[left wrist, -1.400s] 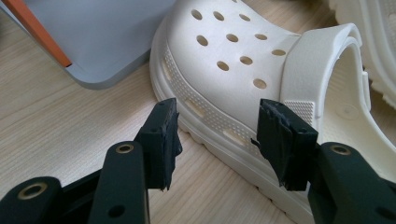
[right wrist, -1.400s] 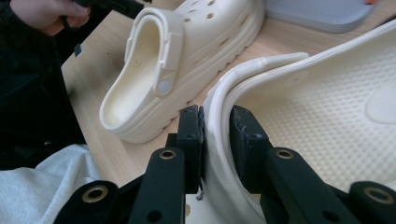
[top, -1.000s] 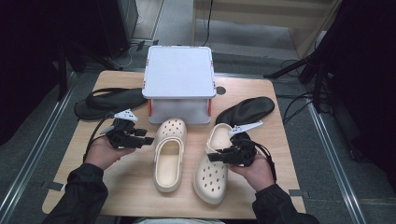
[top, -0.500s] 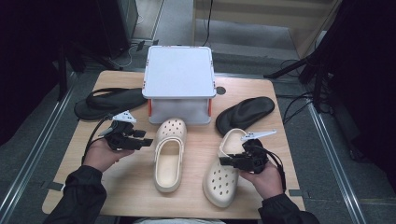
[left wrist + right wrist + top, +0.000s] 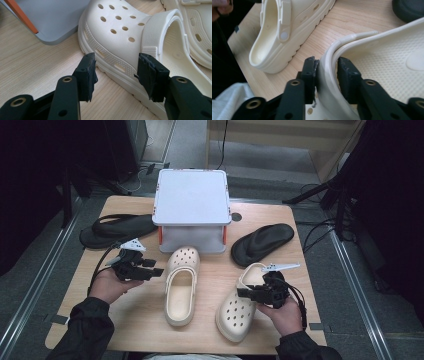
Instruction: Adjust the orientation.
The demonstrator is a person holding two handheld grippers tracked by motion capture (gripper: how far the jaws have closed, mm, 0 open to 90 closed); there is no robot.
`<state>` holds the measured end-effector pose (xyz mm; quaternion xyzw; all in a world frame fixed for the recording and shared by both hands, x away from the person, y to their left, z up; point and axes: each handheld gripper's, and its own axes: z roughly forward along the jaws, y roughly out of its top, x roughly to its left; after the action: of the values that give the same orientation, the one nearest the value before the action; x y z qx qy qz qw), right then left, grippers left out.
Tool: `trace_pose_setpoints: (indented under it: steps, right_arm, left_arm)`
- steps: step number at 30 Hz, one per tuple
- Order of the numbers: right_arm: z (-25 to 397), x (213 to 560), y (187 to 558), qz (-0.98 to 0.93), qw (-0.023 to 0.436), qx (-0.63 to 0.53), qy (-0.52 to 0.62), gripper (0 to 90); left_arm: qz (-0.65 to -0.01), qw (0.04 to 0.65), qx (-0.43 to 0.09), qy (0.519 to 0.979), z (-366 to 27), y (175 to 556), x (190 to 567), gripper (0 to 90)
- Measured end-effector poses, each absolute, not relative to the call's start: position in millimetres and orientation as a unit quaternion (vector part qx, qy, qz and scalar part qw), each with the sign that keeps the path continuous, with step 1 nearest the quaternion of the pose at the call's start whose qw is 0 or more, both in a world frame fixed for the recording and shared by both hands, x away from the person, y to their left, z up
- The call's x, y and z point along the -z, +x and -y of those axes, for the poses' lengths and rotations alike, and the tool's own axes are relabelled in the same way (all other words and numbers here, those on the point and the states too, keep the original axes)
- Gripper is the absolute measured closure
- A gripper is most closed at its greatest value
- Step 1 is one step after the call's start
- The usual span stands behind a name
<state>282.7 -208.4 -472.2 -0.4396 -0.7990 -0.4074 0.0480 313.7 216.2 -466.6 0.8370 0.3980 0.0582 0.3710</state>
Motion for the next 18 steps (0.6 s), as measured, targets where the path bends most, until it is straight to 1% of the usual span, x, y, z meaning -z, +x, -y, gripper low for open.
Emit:
trace_pose_setpoints:
  steps: [1, 2, 3, 4, 6, 7, 8, 9, 10, 11, 12, 15, 18]
  right_arm:
    - [210, 467, 279, 0.801, 0.027, 0.421, -0.423, 60.6]
    - [210, 467, 279, 0.801, 0.027, 0.421, -0.423, 60.6]
    - [213, 459, 274, 0.799, 0.01, 0.436, -0.414, 59.6]
    - [213, 459, 274, 0.799, 0.01, 0.436, -0.414, 59.6]
    - [216, 451, 268, 0.803, -0.009, 0.441, -0.401, 64.5]
    - [219, 446, 262, 0.807, -0.023, 0.441, -0.392, 70.8]
    - [222, 445, 258, 0.809, -0.032, 0.441, -0.387, 72.3]
    - [224, 445, 255, 0.812, -0.038, 0.439, -0.384, 77.2]
    - [224, 445, 255, 0.812, -0.038, 0.439, -0.384, 77.2]
    - [226, 445, 249, 0.815, -0.039, 0.439, -0.376, 81.2]
    - [227, 446, 246, 0.818, -0.047, 0.437, -0.37, 81.9]
    - [227, 448, 237, 0.832, -0.05, 0.424, -0.354, 90.0]
    - [227, 454, 228, 0.847, -0.043, 0.41, -0.336, 90.0]
  left_arm:
    - [-0.397, 0.371, -0.059, 0.837, -216, 314, 467, 49.5]
    - [-0.397, 0.371, -0.06, 0.837, -217, 313, 466, 49.5]
    - [-0.397, 0.373, -0.06, 0.837, -217, 313, 466, 49.5]
    - [-0.397, 0.373, -0.06, 0.836, -217, 313, 466, 49.5]
    - [-0.397, 0.373, -0.06, 0.836, -217, 313, 466, 49.5]
    - [-0.397, 0.371, -0.061, 0.837, -216, 313, 466, 49.5]
    - [-0.396, 0.372, -0.063, 0.837, -216, 313, 465, 49.5]
    - [-0.397, 0.371, -0.065, 0.837, -216, 313, 465, 49.5]
    - [-0.397, 0.371, -0.065, 0.837, -216, 313, 465, 49.5]
    - [-0.396, 0.371, -0.065, 0.837, -215, 314, 465, 49.5]
    - [-0.396, 0.371, -0.064, 0.838, -215, 314, 465, 49.5]
    - [-0.396, 0.371, -0.063, 0.837, -214, 314, 465, 49.6]
    - [-0.394, 0.371, -0.063, 0.839, -214, 315, 465, 49.6]
